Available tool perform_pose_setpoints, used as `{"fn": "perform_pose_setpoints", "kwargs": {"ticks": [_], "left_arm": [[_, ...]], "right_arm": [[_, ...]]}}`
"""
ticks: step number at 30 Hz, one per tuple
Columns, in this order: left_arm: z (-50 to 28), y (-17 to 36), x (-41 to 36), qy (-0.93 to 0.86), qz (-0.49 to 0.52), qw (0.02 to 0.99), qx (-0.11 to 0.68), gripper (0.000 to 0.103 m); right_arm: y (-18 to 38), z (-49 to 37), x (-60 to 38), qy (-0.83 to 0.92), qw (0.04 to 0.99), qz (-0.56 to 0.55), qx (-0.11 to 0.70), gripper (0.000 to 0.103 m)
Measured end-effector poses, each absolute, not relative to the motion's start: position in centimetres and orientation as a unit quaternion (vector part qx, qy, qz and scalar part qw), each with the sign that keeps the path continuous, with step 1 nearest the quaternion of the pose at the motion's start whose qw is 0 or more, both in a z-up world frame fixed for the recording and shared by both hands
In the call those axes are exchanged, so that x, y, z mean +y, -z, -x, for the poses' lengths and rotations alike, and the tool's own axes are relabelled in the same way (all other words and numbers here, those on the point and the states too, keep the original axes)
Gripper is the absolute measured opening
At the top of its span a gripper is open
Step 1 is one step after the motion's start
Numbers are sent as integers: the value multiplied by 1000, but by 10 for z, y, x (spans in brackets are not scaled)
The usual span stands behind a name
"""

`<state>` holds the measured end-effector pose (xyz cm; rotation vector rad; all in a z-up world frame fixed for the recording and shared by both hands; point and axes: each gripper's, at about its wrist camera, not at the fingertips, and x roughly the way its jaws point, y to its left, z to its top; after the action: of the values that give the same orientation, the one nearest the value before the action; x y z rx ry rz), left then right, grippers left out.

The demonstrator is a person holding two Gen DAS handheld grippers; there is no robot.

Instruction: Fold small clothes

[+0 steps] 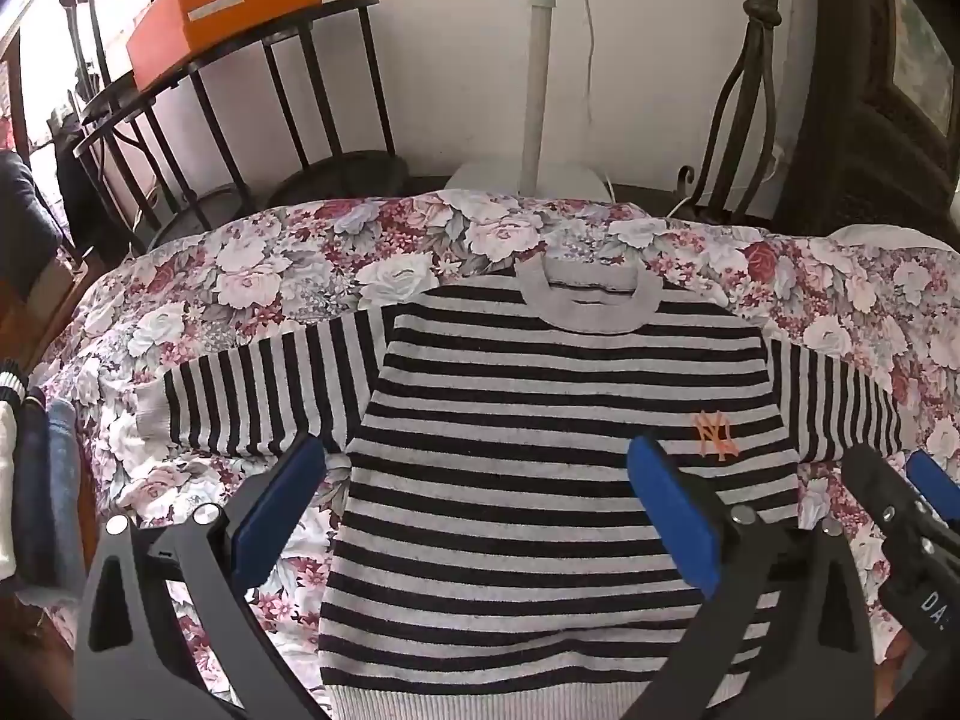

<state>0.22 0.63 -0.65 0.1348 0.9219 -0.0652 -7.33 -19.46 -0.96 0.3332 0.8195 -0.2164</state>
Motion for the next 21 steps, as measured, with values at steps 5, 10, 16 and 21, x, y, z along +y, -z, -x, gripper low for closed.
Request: {"fn": "perform_pose_setpoints", "kwargs": {"ticks": [5, 10, 16, 21], "left_arm": [[-1, 7, 7, 31, -62, 894, 444, 99], [-2, 6, 8, 31, -61, 894, 444, 99], [-2, 4, 9, 31, -60, 894, 442, 99], [1, 1, 11, 30, -58, 895, 441, 99]], "right_arm": [[9, 74, -195, 105, 898, -161, 396, 100], [9, 75, -196, 104, 898, -161, 396, 100], [8, 75, -196, 104, 898, -162, 396, 100], [7, 76, -196, 104, 898, -162, 396, 100]]}}
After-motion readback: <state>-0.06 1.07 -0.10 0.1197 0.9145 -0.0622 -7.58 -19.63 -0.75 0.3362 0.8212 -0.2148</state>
